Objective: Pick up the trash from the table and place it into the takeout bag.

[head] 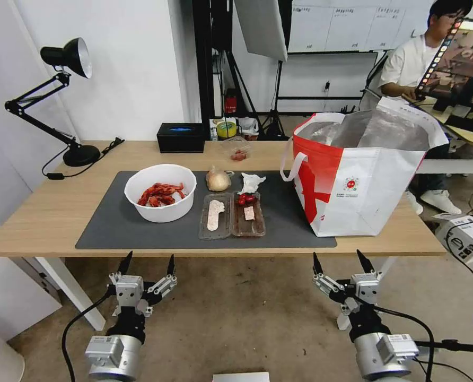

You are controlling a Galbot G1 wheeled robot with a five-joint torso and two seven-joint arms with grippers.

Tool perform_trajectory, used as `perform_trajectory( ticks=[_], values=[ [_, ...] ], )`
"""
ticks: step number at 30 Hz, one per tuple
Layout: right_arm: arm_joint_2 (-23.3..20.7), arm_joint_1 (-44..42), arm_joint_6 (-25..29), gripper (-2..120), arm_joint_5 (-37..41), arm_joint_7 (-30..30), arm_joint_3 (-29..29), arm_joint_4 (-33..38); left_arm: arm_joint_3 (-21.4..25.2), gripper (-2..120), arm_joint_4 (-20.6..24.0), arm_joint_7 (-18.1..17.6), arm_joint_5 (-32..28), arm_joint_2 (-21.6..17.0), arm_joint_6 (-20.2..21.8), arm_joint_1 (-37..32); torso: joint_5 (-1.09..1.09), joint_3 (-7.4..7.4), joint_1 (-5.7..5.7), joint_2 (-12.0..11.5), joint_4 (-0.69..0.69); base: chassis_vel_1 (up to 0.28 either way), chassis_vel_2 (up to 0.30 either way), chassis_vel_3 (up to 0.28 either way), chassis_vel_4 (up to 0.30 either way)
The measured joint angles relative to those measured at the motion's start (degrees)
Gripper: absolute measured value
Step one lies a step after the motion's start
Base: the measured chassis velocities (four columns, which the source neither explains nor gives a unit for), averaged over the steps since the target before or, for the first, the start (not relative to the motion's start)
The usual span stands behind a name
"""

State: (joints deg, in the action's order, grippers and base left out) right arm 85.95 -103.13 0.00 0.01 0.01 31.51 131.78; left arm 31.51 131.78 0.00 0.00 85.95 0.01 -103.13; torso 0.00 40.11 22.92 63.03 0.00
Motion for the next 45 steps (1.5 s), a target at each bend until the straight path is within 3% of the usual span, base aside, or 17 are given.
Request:
perform_trajectory(
  ticks=[24, 28, 29, 32, 45],
  values=[
    [-0.01, 0.0, 0.0, 100, 0.0, -0.01, 0.0, 0.0, 0.0, 100, 0.0, 0.0, 0.0, 0.0, 0.0, 0.0, 0.0, 0.0, 0.0, 0.0, 0.0, 0.0, 0.0, 0.0, 0.0],
    [-2.09, 1.14, -0.26, 100, 2.51, -2.25, 1.75, 1.0, -1.4, 100, 0.92, -2.56, -0.04, 1.54, -1.08, 0.63, 0.03, 0.0, 0.0, 0.0, -0.02, 0.0, 0.0, 0.0, 0.0],
    [-6.44, 3.83, -0.93, 100, 7.61, -6.79, 5.48, 3.62, -3.28, 100, 2.06, -5.25, -0.15, 3.96, -2.48, 1.49, 0.0, 0.0, 0.0, 0.0, 0.02, 0.0, 0.0, 0.0, 0.0],
    [-8.39, 5.17, -1.38, 100, 9.93, -9.03, 7.01, 4.38, -3.91, 100, 2.11, -5.86, -0.55, 4.74, -3.41, 1.87, 0.02, 0.0, 0.01, -0.01, 0.02, 0.0, 0.0, 0.0, 0.0],
    [-8.65, 6.22, -1.43, 100, 9.23, -9.66, 6.48, 3.18, -4.14, 100, 1.9, -5.93, -1.32, 4.8, -3.88, 2.11, 0.0, 0.0, -0.01, 0.0, 0.0, 0.0, 0.0, 0.0, 0.0]
  ],
)
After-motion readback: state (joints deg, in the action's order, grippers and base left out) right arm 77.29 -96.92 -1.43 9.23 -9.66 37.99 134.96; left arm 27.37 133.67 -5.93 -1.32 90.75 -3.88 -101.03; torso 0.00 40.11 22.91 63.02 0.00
